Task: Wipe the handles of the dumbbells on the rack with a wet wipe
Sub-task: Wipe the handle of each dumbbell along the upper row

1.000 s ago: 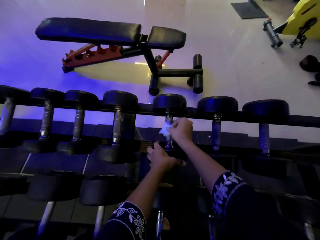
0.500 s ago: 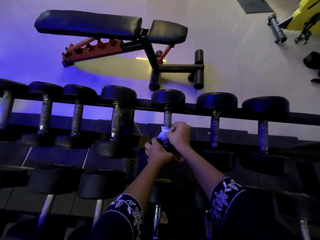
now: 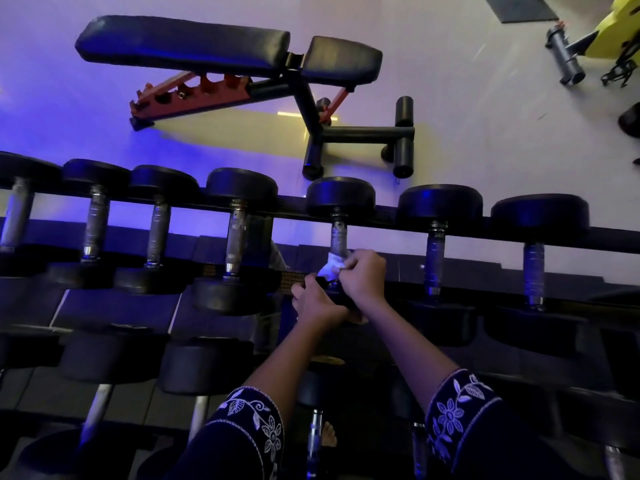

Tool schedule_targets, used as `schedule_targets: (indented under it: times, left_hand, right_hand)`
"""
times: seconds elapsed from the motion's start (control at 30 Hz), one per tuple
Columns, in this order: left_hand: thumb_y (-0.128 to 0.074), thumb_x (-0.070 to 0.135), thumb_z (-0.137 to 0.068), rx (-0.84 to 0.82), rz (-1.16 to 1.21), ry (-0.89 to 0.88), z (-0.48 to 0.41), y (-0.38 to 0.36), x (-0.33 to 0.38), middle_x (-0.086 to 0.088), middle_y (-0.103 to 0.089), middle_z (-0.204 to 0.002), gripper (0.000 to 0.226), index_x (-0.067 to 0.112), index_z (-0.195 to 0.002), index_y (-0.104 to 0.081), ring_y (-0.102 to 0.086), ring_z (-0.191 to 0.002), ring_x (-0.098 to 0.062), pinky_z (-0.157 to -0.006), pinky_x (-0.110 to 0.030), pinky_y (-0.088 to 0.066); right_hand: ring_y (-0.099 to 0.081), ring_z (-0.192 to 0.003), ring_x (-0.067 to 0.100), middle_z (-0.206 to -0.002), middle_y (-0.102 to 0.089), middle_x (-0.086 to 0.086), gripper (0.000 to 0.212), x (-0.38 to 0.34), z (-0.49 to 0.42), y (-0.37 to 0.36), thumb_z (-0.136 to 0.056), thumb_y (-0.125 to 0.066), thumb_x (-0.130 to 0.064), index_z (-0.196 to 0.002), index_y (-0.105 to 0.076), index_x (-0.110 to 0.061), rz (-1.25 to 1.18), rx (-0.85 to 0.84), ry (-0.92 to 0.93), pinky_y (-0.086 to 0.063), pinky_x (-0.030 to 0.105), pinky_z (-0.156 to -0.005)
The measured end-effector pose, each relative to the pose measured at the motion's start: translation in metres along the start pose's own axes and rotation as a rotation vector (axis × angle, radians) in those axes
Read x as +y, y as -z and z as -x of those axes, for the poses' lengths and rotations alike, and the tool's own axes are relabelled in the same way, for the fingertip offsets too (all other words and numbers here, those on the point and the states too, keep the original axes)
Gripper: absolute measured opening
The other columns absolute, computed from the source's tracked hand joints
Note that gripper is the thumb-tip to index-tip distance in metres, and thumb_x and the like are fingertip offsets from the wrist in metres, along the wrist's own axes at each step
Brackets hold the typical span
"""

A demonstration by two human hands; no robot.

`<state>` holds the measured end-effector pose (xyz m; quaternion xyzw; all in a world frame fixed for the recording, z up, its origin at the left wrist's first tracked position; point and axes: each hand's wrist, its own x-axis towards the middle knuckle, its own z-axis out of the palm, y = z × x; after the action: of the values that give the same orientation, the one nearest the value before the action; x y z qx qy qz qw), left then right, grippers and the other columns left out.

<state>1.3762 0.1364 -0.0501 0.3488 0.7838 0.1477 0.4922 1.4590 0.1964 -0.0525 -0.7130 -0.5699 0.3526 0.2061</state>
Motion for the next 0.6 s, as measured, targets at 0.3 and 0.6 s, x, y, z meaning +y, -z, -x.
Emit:
schedule_targets:
  times: [0.3, 0.6]
  left_hand:
    - [-0.099, 0.045, -0.031, -0.093, 0.075, -0.044, -0.008, 0.032, -0.020, -0.006, -0.020, -0.154, 0.152, 0.026, -0.153, -0.011, -0.028, -0.141, -0.027, -0.114, -0.044, -0.034]
    - [-0.092, 0.031, -0.058, 0.106, 0.033, -0.002, 0.020, 0.002, -0.009, -0.018, 0.002, -0.160, 0.145, 0.008, -0.152, 0.015, 0.001, -0.148, -0.033, -0.118, -0.040, -0.013]
  right_hand:
    - [-0.060, -0.075, 0.019, -0.079, -0.067, 0.006, 0.017, -0.036, -0.042, -0.003, -0.070, -0.082, -0.014, -0.071, -0.067, -0.005, -0.174, 0.061, -0.129, -0.045, 0.023, -0.069]
    - [-0.064, -0.069, 0.022, -0.070, -0.068, 0.009, 0.013, -0.001, 0.010, -0.015, -0.066, -0.075, -0.003, -0.060, -0.064, -0.006, -0.042, -0.024, -0.054, -0.047, 0.025, -0.064]
